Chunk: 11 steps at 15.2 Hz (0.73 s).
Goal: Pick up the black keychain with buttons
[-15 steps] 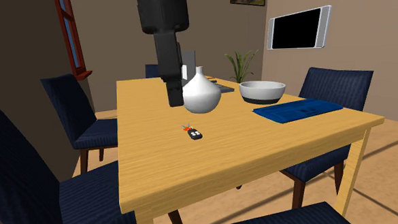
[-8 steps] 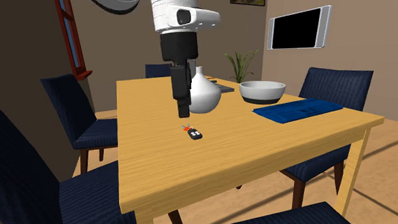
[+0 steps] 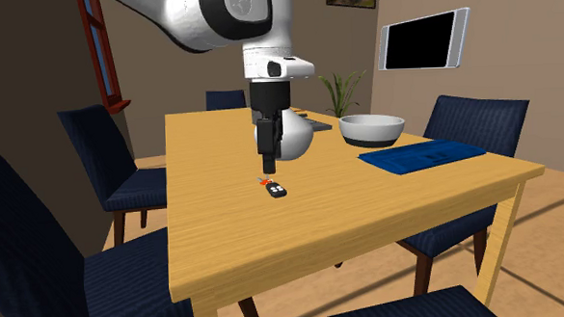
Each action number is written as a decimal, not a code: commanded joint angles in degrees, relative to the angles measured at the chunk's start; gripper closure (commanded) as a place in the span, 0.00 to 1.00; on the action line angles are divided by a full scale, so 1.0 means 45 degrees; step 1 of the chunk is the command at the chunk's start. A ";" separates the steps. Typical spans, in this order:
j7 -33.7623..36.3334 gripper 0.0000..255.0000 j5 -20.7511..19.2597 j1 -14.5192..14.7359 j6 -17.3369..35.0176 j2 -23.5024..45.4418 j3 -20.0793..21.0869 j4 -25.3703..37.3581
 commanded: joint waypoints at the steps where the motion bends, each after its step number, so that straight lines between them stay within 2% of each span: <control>1: 0.1114 0.00 -0.0551 -0.0061 0.0352 0.1199 0.0481 0.0593; 11: 0.1731 0.00 -0.1126 0.0027 0.1707 0.2142 0.0663 -0.0031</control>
